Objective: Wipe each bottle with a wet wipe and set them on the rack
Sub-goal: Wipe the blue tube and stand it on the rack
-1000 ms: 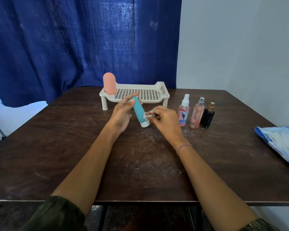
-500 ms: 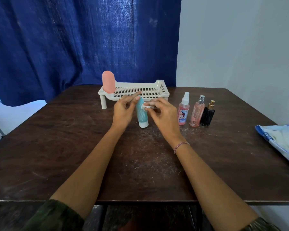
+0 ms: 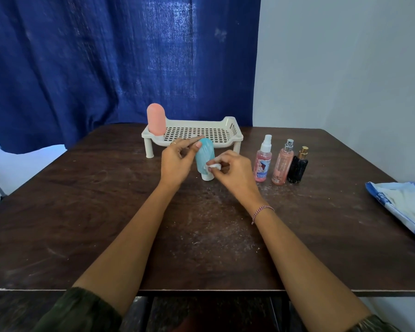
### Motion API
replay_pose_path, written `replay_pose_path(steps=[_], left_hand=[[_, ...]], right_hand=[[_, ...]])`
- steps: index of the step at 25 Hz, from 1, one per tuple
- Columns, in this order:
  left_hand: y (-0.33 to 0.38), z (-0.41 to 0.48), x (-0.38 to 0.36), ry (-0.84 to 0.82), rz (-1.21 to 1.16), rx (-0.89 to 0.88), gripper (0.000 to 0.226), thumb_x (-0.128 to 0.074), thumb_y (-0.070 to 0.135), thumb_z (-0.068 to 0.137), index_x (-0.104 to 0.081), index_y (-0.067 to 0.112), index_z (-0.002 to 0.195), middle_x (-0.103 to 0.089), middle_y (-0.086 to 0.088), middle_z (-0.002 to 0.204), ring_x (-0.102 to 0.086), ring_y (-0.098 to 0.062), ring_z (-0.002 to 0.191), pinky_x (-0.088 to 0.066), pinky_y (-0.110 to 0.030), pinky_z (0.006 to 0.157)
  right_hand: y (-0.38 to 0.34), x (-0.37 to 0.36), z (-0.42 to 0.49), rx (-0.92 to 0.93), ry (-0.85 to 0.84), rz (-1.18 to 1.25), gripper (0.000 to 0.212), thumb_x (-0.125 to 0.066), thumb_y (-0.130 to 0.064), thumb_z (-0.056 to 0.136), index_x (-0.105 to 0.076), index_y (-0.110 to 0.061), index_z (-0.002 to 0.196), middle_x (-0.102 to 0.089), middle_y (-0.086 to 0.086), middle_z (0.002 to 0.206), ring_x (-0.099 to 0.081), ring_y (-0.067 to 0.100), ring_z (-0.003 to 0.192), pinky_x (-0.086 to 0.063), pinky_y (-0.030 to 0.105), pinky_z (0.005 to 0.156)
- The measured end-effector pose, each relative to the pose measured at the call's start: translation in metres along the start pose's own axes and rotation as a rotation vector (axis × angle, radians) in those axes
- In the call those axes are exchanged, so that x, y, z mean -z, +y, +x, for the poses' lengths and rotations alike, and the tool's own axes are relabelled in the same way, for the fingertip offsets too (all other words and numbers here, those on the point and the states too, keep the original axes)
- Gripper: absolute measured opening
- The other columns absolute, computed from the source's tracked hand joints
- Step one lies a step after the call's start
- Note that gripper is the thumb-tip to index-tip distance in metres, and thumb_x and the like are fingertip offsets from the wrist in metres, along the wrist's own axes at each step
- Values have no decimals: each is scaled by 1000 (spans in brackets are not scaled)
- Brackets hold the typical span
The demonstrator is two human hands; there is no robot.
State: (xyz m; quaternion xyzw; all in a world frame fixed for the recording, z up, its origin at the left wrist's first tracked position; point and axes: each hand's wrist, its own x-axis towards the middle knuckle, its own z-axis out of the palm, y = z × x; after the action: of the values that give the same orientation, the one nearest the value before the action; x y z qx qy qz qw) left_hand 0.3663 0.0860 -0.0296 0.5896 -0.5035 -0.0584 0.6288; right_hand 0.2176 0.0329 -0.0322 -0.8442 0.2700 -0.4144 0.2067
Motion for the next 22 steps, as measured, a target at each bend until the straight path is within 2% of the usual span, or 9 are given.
replay_pose_path(steps=[3,5,7,9,11,15,18,22], left_hand=[[0,0,0,-65,-38,-16,29,-52,13,96,-62,11,123,-63,-9,108,-54,-7,95,-43,-9,86],[1,0,-1,-111,-72,5,31,-50,10,97,-59,10,126,-61,-11,111,-53,-6,98,-41,-5,86],[2,0,-1,-167,-86,34,32,-49,10,97,-58,11,128,-59,-11,113,-53,-8,103,-43,-8,89],[5,-1,-2,-209,-120,68,32,-51,10,96,-57,10,128,-59,-10,118,-54,-12,110,-46,-17,93],[9,-3,-3,-227,-159,78,32,-53,10,95,-58,10,127,-60,-5,120,-55,-12,111,-49,-20,92],[13,-3,-1,-309,-229,75,28,-52,8,95,-58,8,122,-62,-1,118,-60,-9,109,-51,-18,87],[14,-2,1,-384,-266,117,17,-49,8,97,-54,12,113,-65,-1,113,-62,-4,103,-49,-14,83],[13,-2,1,-422,-261,138,18,-49,11,97,-52,20,111,-61,9,112,-59,6,103,-47,-11,81]], right_hand=[[1,1,1,-55,147,73,19,-73,-13,78,-72,-12,97,-66,2,101,-60,8,91,-55,25,79],[2,1,3,-95,232,98,22,-73,-14,79,-70,-14,100,-66,2,108,-59,8,99,-55,24,80],[2,1,4,-147,274,139,24,-72,-17,80,-69,-15,104,-64,1,114,-57,6,101,-54,19,79],[2,1,5,-191,279,175,27,-71,-19,81,-68,-15,107,-64,2,116,-58,6,101,-52,16,79],[1,2,5,-228,281,217,29,-70,-20,81,-67,-14,110,-64,3,118,-58,7,101,-51,15,78],[-3,6,5,-258,288,306,32,-69,-20,82,-66,-13,114,-63,4,122,-60,12,105,-50,13,76],[-5,6,6,-252,280,319,32,-68,-20,84,-65,-13,114,-62,5,123,-59,13,107,-47,6,73],[-4,6,7,-284,290,297,33,-66,-20,85,-65,-11,116,-63,5,122,-59,13,108,-49,13,78]])
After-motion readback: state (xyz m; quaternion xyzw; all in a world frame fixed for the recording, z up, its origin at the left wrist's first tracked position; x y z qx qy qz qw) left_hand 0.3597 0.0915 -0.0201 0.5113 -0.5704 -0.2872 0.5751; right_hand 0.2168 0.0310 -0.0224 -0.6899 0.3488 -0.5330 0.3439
